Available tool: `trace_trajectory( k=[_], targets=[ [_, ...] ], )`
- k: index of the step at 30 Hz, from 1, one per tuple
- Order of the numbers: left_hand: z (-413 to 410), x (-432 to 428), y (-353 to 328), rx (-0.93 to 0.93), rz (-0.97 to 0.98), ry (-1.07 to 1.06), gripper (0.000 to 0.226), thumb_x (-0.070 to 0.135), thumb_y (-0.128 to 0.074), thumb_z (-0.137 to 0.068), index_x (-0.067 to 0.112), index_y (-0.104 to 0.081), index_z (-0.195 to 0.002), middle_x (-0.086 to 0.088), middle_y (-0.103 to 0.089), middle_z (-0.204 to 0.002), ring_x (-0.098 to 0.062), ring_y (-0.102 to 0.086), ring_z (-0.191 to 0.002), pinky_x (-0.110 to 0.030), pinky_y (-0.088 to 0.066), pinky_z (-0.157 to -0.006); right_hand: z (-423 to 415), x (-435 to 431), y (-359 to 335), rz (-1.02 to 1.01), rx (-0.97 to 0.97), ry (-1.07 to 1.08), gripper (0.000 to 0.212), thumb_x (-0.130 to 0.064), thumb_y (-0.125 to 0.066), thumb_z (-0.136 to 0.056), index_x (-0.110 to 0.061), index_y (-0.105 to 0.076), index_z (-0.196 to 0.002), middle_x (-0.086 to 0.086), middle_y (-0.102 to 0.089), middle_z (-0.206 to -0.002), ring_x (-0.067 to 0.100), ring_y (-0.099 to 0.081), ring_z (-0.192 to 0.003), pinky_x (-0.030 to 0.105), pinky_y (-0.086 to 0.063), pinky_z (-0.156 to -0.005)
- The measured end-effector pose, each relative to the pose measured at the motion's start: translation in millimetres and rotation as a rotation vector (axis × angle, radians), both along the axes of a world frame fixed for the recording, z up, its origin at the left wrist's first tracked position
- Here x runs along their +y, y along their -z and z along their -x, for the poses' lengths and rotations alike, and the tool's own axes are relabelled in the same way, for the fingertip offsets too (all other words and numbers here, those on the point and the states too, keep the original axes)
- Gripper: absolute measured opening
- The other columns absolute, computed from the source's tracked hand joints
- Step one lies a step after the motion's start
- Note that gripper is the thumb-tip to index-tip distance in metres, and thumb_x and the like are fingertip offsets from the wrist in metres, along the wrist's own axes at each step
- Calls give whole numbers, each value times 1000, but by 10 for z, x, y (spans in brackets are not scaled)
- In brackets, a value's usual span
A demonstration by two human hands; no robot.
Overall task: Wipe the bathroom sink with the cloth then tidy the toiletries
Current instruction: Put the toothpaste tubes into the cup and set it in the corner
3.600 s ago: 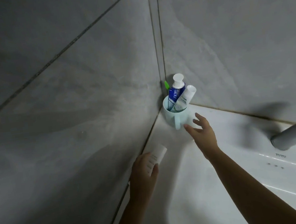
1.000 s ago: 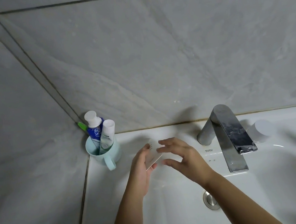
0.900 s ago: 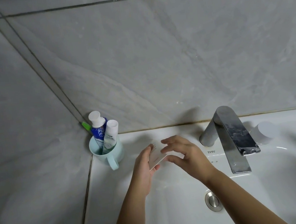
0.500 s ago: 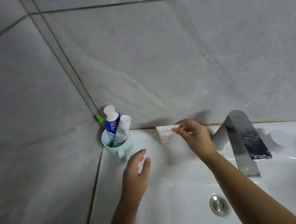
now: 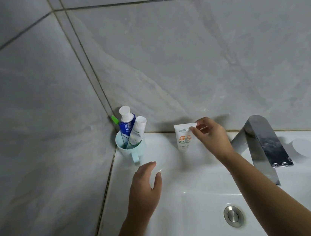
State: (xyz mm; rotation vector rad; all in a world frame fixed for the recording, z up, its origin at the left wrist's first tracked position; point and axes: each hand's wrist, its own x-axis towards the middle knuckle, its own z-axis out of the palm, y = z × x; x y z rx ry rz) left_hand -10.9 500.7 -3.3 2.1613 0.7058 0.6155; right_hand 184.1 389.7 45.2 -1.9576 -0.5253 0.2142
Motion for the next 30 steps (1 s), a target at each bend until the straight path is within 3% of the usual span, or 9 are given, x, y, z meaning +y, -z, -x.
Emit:
trace_trajectory(
  k=[5, 11, 14, 16, 23, 30],
  targets=[
    [29, -23, -39, 4, -10, 5, 49, 40, -41, -82, 7, -65, -110, -2, -65, -109, -6, -52, -103, -14, -34, -92, 17, -39, -7, -1, -9, -3, 10, -16, -66, -83, -15, -56, -85, -2, -63, -79, -2, -57, -72, 3, -41, -58],
    [18, -86, -116, 35, -39, 18, 50, 41, -40, -82, 7, -65, -110, -3, -66, -109, -15, -57, -103, -18, -36, -92, 18, -105, 32, -2, 1, 6, 19, -17, -67, -81, -13, -59, -98, -2, -63, -86, 13, -60, -79, 4, -42, -62],
    [29, -147, -173, 53, -46, 26, 46, 39, -43, -83, 9, -65, -109, -3, -66, -109, -19, -59, -101, -10, -32, -90, 135, -180, 43, 20, 3, 51, 35, -17, -67, -81, -13, -56, -114, 0, -61, -98, 14, -59, -87, 20, -47, -74],
    [41, -231, -238, 66, -81, 51, 39, 33, -48, -83, 9, -66, -108, -4, -66, -108, -21, -61, -99, -16, -38, -88, 339, -304, 50, 52, -3, 74, 39, -18, -67, -82, -12, -54, -117, -1, -58, -103, 15, -58, -91, 27, -47, -78],
    [-10, -709, -631, -76, -217, 260, 34, 31, -44, -83, 9, -66, -98, -2, -65, -100, -12, -53, -93, -18, -40, -83, 1154, -1149, -29, 208, -147, -48, 28, -19, -64, -85, -18, -60, -112, -16, -54, -103, -7, -49, -93, 1, -36, -76],
    [-318, -1475, -952, -284, -256, 467, 28, 23, -46, -86, 7, -65, -98, -2, -64, -102, -12, -55, -96, -19, -42, -86, 1236, -2277, -161, 286, -154, 111, 21, -28, -61, -83, -23, -64, -104, -29, -52, -97, -15, -50, -92, 3, -38, -75]
  ],
)
